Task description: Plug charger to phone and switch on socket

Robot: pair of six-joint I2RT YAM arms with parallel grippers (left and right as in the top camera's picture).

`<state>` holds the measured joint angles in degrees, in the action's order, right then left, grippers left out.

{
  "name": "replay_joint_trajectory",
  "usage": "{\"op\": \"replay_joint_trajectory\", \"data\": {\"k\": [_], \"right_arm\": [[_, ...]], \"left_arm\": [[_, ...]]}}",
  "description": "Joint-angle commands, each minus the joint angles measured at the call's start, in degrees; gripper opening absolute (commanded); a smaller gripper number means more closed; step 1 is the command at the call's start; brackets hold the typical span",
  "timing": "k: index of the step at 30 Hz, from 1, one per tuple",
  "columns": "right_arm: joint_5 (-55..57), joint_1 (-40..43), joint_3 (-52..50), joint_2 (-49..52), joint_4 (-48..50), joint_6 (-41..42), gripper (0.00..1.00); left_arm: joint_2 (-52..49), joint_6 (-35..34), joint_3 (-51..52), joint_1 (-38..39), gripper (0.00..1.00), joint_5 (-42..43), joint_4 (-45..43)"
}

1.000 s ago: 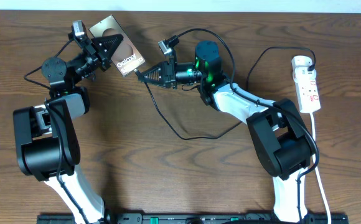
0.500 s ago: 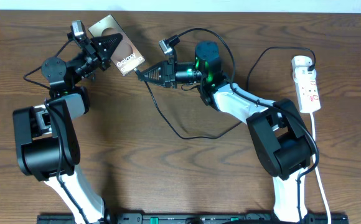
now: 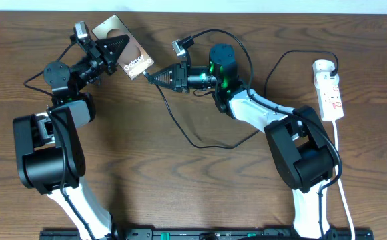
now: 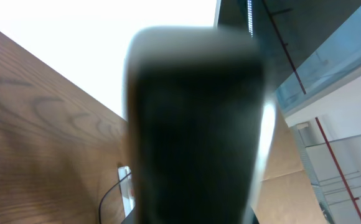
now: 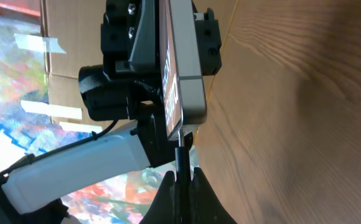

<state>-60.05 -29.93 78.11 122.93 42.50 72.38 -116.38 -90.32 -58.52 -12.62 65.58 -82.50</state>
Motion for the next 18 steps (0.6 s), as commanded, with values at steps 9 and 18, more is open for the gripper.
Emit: {"op": "replay_joint_trajectory", "data": {"k": [9,18], "right_arm": [[14.1,0.0,0.9,0.1,0.6,-1.1,0.01],[14.5,-0.2,0.9,0.1,0.6,-1.1,0.01]], "left_arm": [[1.1,-0.2,-0.2,2.1,0.07,9.4,-1.0],[1.1,-0.2,-0.2,3.2,0.07,9.4,-1.0]]}}
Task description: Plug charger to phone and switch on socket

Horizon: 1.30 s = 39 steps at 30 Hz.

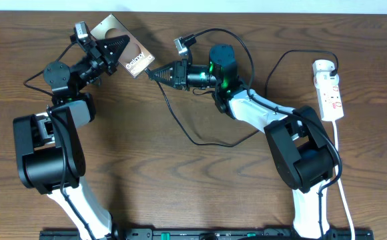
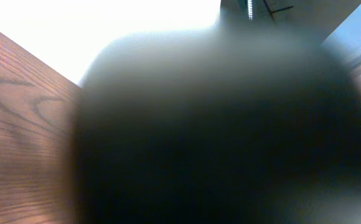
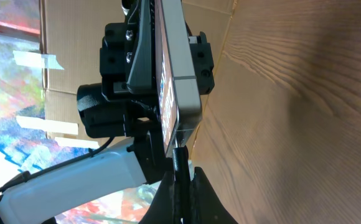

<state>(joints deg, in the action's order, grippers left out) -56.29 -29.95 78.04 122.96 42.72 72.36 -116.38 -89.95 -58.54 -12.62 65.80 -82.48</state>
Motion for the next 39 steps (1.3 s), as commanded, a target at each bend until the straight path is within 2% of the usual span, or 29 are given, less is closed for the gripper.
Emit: {"op": "replay_joint_trajectory", "data": {"k": [1,11,14,16,18,19,21,24,27,29,30,31,32,39], "right_arm": [[10.7,-0.1,1.0,0.1,0.4,-1.0,0.01],[10.7,-0.1,1.0,0.1,0.4,-1.0,0.11],[10.6,-0.1,1.0,0.1,0.4,-0.2,0.27],[10.3,-0.1,1.0,0.1,0.4,-0.2,0.42],[9.8,-0.1,1.0,0.1,0.4,-0.2,0.72],[9.6,-0.1,1.0,0.1,0.4,-0.2,0.79],[9.2,-0.1,1.0,0.1,0.4,-0.2,0.99],[7.8,-0.1,1.0,0.1,0.3,-0.4,0.99],[5.7,0.0,1.0,0.1,-0.2,-1.7,0.99],[5.3,0.1,1.0,0.1,-1.6,-1.8,0.99],[4.9,0.3,1.0,0.1,-3.0,-3.4,0.99],[4.7,0.3,1.0,0.1,-3.6,-4.1,0.99],[4.2,0.5,1.0,0.1,-5.4,-5.9,0.99],[2.4,2.0,1.0,0.1,-12.9,-12.9,0.99]], "left_arm": [[1.1,-0.5,-0.2,3.2,0.07,9.2,-1.0],[1.1,-0.5,-0.2,2.9,0.07,9.1,-1.0],[1.1,-0.5,-0.2,2.4,0.07,8.6,-1.0],[1.1,-0.5,-0.2,1.8,0.07,8.4,-1.0],[1.1,-0.5,-0.2,0.8,0.07,8.4,-1.0],[1.1,-0.5,-0.2,0.5,0.07,8.4,-1.0],[1.1,-0.5,-0.2,-0.4,0.08,8.5,-1.0],[1.1,-0.2,-0.2,-1.9,0.07,9.2,-0.9],[1.1,3.6,-0.2,-4.2,0.07,11.0,2.4],[1.1,7.1,-0.2,-5.4,0.07,11.5,8.5],[1.1,11.5,-0.2,-6.3,0.08,11.8,16.0],[1.1,13.6,-0.2,-6.6,0.07,11.9,18.8],[1.1,18.8,-0.2,-7.2,0.07,11.8,26.6],[1.1,33.2,-0.2,-7.5,0.07,10.0,47.0]]}}
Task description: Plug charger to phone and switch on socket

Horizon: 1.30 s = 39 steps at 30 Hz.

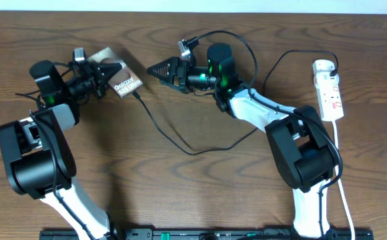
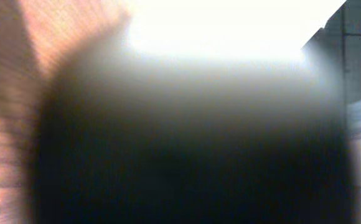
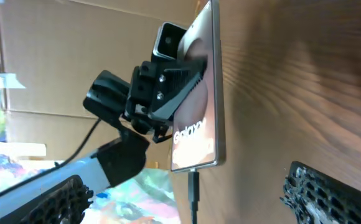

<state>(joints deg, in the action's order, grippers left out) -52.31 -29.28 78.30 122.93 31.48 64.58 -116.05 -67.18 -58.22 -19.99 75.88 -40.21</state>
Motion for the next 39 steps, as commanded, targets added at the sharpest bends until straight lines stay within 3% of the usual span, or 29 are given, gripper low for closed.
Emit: {"op": "replay_joint_trajectory", "data": {"k": [1,11,15,21,32,34,39], "right_arm": [[-1.9,1.6,0.7,0.1,-2.4,-5.9,0.99],[-5.2,5.0,0.7,0.1,-4.3,-8.1,0.99],[-5.9,5.3,0.7,0.1,-4.3,-9.0,0.99],[-7.5,5.3,0.7,0.1,-4.1,-9.4,0.99],[-8.7,5.3,0.7,0.1,-4.1,-9.4,0.99],[-8.9,5.3,0.7,0.1,-4.1,-9.4,0.99],[-9.4,5.3,0.7,0.1,-4.1,-9.4,0.99]], "left_arm": [[0.7,13.4,-0.5,-0.1,0.07,-1.0,8.7],[0.7,37.3,-0.5,0.0,0.07,-14.5,42.5],[0.7,43.2,-0.5,0.4,0.07,-18.1,48.9],[0.7,44.7,-0.5,0.5,0.07,-20.0,52.0],[0.7,44.7,-0.5,0.5,0.34,-20.1,53.4],[0.7,44.7,-0.5,0.5,0.48,-20.1,54.4],[0.8,44.7,-0.5,0.5,0.57,-24.0,58.8]]}}
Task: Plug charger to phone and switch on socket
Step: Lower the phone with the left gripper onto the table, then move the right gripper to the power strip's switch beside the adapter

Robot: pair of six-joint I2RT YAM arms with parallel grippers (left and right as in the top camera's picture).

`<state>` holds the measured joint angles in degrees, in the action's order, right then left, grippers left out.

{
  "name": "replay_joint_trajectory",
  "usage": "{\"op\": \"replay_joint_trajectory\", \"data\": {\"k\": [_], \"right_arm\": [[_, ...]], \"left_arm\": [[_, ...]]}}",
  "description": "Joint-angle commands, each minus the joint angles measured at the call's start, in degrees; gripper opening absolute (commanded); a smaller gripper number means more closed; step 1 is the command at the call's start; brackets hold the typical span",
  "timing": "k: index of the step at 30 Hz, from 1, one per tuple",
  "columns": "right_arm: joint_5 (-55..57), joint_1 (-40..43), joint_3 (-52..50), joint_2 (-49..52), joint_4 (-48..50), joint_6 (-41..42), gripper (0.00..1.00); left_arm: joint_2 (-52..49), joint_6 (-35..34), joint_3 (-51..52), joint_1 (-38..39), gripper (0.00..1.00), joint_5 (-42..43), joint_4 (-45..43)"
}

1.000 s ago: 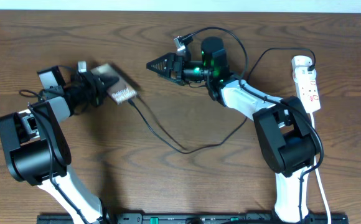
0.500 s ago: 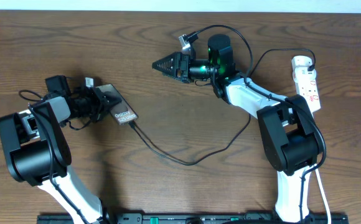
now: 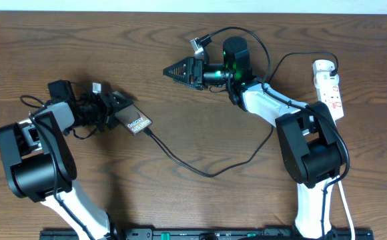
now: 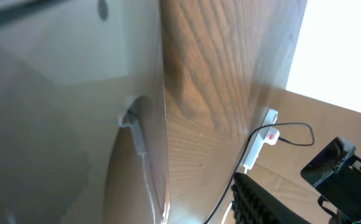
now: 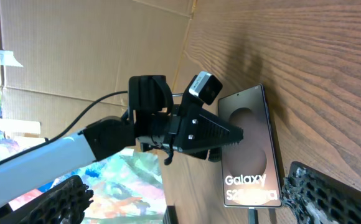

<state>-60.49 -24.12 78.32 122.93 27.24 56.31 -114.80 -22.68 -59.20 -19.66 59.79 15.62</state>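
The phone (image 3: 135,123), face up with a "Galaxy" screen, lies left of the middle of the table. The black charger cable (image 3: 207,172) is plugged into its lower end. My left gripper (image 3: 117,110) is at the phone's top end. In the left wrist view the phone (image 4: 62,124) fills the left side, and bare wood shows between it and the one finger (image 4: 267,199) in view. My right gripper (image 3: 170,70) hangs open and empty, up and to the right of the phone (image 5: 252,149). The white socket strip (image 3: 328,90) lies at the far right with a plug in it.
The cable loops across the middle of the table and rises to the strip (image 4: 260,142) past the right arm. A white lead (image 3: 343,193) runs from the strip toward the front edge. Cardboard (image 5: 106,50) stands behind the table.
The phone has gone from tilted up at the far left to flat on the table, nearer the front. The right gripper has drawn back to the right. The left wrist view is no longer blocked.
The left gripper held the phone up while the right gripper, shut on the charger plug, stood at its lower edge, at both first moments. Then the right gripper was open and back, with the cable hanging from the phone. Now the phone lies on the table, plugged in.
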Motion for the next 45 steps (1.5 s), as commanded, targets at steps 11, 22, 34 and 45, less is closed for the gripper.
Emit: {"op": "replay_joint_trajectory", "data": {"k": [11,22,34,45], "right_arm": [[-2.1,0.1,0.7,0.1,0.2,-1.1,0.99],[-4.2,0.2,0.7,0.1,0.1,-1.1,0.99],[15.3,5.7,0.7,-6.7,-36.8,-19.6,0.99],[56.3,17.8,0.7,-39.0,-71.1,-31.1,0.99]], "left_arm": [[6.8,1.4,0.5,0.1,0.59,-19.9,11.4],[25.7,1.5,0.5,0.1,0.61,-21.4,21.7],[50.7,1.4,0.5,0.1,0.84,-12.9,26.4],[55.3,3.7,0.5,0.1,0.86,-12.9,30.4]]}}
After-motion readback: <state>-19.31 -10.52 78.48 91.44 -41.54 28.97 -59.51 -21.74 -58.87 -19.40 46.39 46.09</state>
